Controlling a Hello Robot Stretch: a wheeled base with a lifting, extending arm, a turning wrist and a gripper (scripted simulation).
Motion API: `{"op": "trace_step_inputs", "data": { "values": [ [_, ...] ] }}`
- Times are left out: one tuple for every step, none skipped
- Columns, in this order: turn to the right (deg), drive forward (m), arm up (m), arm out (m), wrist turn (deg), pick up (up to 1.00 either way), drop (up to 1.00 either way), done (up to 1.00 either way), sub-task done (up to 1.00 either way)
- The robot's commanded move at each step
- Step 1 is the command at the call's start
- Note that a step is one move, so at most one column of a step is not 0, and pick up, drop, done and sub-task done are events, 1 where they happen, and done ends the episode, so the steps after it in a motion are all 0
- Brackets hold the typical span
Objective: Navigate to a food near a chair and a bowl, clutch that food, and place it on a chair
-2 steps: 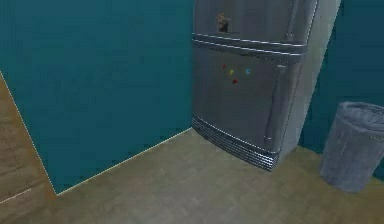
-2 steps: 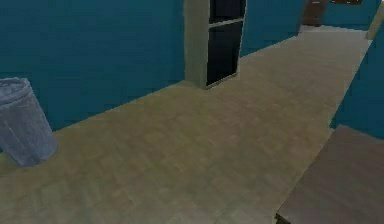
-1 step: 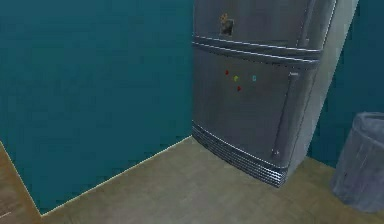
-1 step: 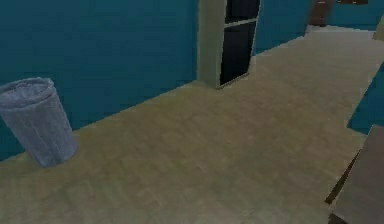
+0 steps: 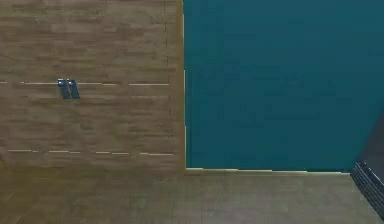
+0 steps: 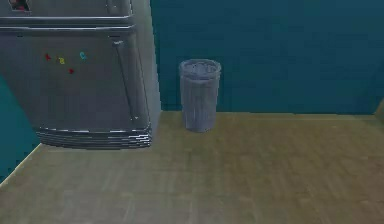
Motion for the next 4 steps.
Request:
{"op": "trace_step_inputs", "data": {
  "values": [
    [-33.0, 0.00, 0.00, 0.00, 0.0, 0.00, 0.00, 0.00, 0.00],
    [0.0, 0.25, 0.00, 0.00, 0.0, 0.00, 0.00, 0.00, 0.00],
    [-45.0, 0.00, 0.00, 0.00, 0.0, 0.00, 0.00, 0.00, 0.00],
    [-6.0, 0.00, 0.00, 0.00, 0.0, 0.00, 0.00, 0.00, 0.00]
  ]
}}
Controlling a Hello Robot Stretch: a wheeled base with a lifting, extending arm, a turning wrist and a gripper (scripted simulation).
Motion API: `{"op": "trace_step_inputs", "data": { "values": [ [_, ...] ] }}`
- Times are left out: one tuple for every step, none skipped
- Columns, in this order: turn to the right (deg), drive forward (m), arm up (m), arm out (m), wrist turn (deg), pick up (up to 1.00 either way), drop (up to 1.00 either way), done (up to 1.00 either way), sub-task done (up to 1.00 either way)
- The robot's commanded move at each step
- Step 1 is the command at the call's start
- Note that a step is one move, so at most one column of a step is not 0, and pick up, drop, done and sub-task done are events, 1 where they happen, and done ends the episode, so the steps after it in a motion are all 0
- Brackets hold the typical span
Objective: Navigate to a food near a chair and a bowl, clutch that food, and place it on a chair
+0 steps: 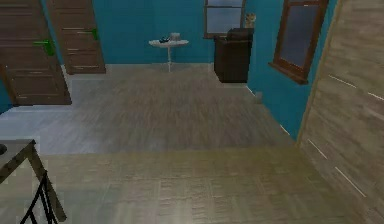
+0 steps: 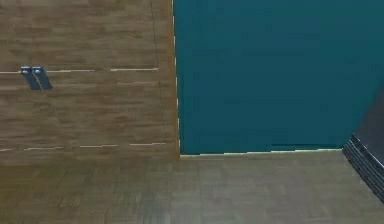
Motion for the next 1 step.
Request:
{"op": "trace_step_inputs", "data": {
  "values": [
    [0.0, 1.00, 0.00, 0.00, 0.0, 0.00, 0.00, 0.00, 0.00]
  ]
}}
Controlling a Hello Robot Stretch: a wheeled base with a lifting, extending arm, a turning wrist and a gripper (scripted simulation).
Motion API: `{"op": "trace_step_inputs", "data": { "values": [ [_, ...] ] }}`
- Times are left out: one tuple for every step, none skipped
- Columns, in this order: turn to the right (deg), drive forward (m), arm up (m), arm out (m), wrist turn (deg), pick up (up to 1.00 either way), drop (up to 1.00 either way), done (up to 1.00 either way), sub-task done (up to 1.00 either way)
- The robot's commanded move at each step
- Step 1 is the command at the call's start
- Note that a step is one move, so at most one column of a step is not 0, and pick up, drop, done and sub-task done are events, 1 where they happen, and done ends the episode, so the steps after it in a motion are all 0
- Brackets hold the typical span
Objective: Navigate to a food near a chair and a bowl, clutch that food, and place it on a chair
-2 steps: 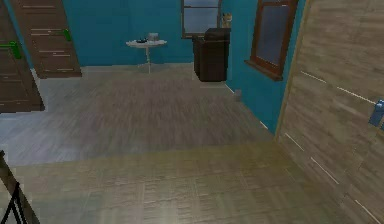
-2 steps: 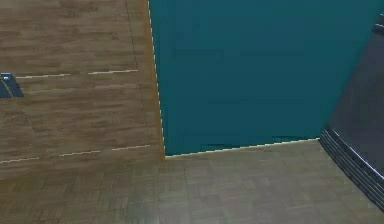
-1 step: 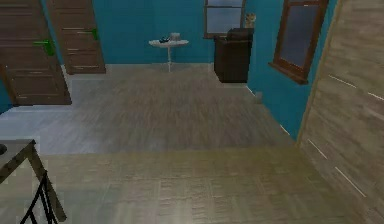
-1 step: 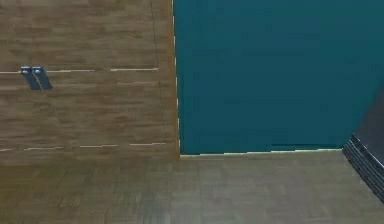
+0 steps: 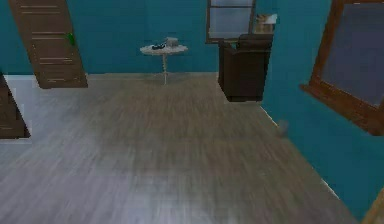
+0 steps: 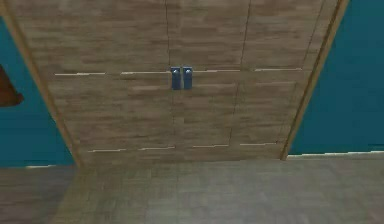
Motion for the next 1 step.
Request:
{"op": "trace_step_inputs", "data": {
  "values": [
    [-45.0, 0.00, 0.00, 0.00, 0.0, 0.00, 0.00, 0.00, 0.00]
  ]
}}
